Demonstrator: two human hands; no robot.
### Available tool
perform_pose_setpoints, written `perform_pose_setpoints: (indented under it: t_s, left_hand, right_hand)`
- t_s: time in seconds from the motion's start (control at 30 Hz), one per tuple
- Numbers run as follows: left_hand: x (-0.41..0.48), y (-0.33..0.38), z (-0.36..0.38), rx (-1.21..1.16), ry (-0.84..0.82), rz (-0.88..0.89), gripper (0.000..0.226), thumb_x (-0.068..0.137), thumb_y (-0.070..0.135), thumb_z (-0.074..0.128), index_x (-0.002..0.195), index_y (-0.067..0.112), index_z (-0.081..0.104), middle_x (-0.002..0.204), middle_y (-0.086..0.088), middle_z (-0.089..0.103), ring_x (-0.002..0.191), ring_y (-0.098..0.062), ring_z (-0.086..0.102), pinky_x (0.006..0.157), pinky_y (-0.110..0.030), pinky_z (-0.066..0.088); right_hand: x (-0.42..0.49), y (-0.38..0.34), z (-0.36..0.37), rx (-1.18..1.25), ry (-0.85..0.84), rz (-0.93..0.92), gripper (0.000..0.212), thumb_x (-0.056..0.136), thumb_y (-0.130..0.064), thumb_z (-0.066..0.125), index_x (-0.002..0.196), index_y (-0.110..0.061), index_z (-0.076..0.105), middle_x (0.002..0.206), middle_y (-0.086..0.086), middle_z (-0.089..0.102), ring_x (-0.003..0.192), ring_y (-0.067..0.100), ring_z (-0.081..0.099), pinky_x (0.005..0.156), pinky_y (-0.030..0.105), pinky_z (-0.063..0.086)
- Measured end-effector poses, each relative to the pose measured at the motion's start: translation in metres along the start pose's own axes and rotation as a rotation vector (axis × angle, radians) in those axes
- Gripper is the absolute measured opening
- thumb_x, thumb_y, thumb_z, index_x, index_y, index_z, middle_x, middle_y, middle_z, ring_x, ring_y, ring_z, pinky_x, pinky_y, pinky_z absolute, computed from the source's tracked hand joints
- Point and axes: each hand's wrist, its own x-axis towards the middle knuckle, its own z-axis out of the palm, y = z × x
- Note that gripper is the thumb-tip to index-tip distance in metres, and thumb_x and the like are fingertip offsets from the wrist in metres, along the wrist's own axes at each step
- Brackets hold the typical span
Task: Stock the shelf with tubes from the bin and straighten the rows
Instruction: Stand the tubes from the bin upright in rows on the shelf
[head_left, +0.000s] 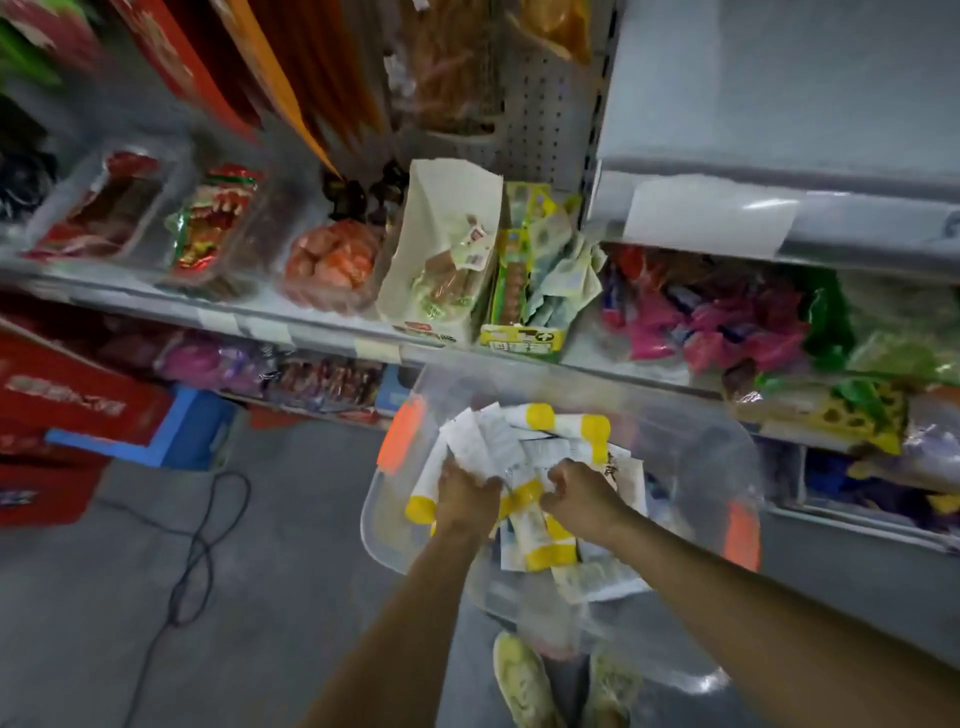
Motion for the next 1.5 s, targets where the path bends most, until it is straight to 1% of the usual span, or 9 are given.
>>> perform_pose_setpoints:
  t_s: [0.13,0.3,0.5,0.63,0.73,0.9,1.07,1.3,1.5]
  left_hand:
    - [0.029,-0.008,0.017,-0.036,0.059,-0.091,0.083,0.082,0.020,0.072,0.148,0.002,0.025,0.147,-0.019,0.041,0.136,-0.032,0.039,0.111,-0.038,0.033]
    - [0.042,-0.002,0.024,-0.311,0.052,-0.255,0.110,0.045,0.053,0.080,0.140,0.013,0.042,0.135,-0.012,0.056,0.119,-0.030,0.057,0.099,-0.046,0.049]
    - [0.002,0.002,0.005,-0.682,-0.176,-0.222,0.045,0.073,0.023,0.084,0.112,0.007,0.069,0.099,-0.014,0.075,0.092,-0.029,0.072,0.080,-0.041,0.058]
    - [-0.032,0.028,-0.017,-0.780,-0.190,-0.179,0.041,0.078,0.024,0.079,0.111,0.003,0.067,0.097,-0.020,0.074,0.088,-0.033,0.072,0.069,-0.037,0.058]
    - [-0.054,0.052,-0.039,-0.776,-0.137,-0.193,0.038,0.082,0.025,0.074,0.113,0.004,0.064,0.094,-0.021,0.073,0.077,-0.032,0.071,0.056,-0.033,0.056]
    - [-0.088,0.093,-0.080,-0.729,-0.152,-0.005,0.032,0.087,0.007,0.063,0.119,0.006,0.061,0.098,-0.020,0.071,0.087,-0.035,0.068,0.074,-0.043,0.056]
    - [-0.130,0.149,-0.114,-0.608,-0.189,0.245,0.044,0.082,0.013,0.069,0.125,0.011,0.057,0.108,-0.017,0.069,0.097,-0.034,0.068,0.081,-0.047,0.056]
    - [-0.206,0.238,-0.148,-0.591,-0.205,0.523,0.021,0.084,0.021,0.054,0.105,0.022,0.058,0.105,-0.009,0.069,0.094,-0.028,0.066,0.089,-0.050,0.054]
    - [-0.260,0.288,-0.160,-0.454,-0.112,0.835,0.039,0.093,0.005,0.043,0.129,0.019,0.044,0.114,-0.005,0.062,0.098,-0.019,0.063,0.083,-0.042,0.054]
  right_hand:
    - [0.041,-0.005,0.024,0.058,0.013,0.012,0.023,0.094,-0.026,0.051,0.109,-0.008,0.052,0.109,0.016,0.058,0.110,0.031,0.055,0.087,0.036,0.041]
    - [0.054,-0.020,0.038,0.290,-0.086,0.041,0.055,0.068,-0.050,0.059,0.104,-0.008,0.064,0.097,0.008,0.070,0.093,0.025,0.067,0.078,0.036,0.055]
    - [0.003,-0.031,0.017,0.117,-0.052,-0.052,0.058,0.080,-0.043,0.065,0.126,-0.018,0.041,0.115,0.003,0.061,0.104,0.029,0.061,0.078,0.034,0.048]
    - [-0.048,-0.043,-0.010,-0.271,0.105,-0.267,0.052,0.092,-0.027,0.052,0.139,-0.029,0.028,0.122,0.003,0.057,0.103,0.031,0.060,0.071,0.034,0.047]
    - [-0.071,-0.050,-0.034,-0.152,0.061,-0.384,0.059,0.086,-0.015,0.057,0.136,-0.034,0.032,0.121,0.005,0.054,0.109,0.027,0.056,0.080,0.041,0.049]
    - [-0.117,-0.086,-0.094,0.381,-0.198,-0.220,0.042,0.091,-0.017,0.060,0.130,-0.021,0.048,0.121,0.007,0.058,0.095,0.023,0.060,0.068,0.029,0.052]
    - [-0.176,-0.121,-0.151,0.456,-0.246,-0.266,0.021,0.089,-0.013,0.059,0.105,-0.004,0.066,0.080,0.008,0.056,0.064,0.013,0.054,0.053,0.024,0.045]
    - [-0.254,-0.156,-0.211,0.397,0.042,-0.493,0.029,0.080,-0.007,0.071,0.105,-0.009,0.058,0.094,0.008,0.067,0.072,0.015,0.062,0.056,0.028,0.050]
    - [-0.310,-0.174,-0.260,0.413,0.378,-0.661,0.041,0.076,-0.001,0.076,0.109,-0.008,0.053,0.103,0.006,0.072,0.091,0.019,0.070,0.069,0.032,0.055]
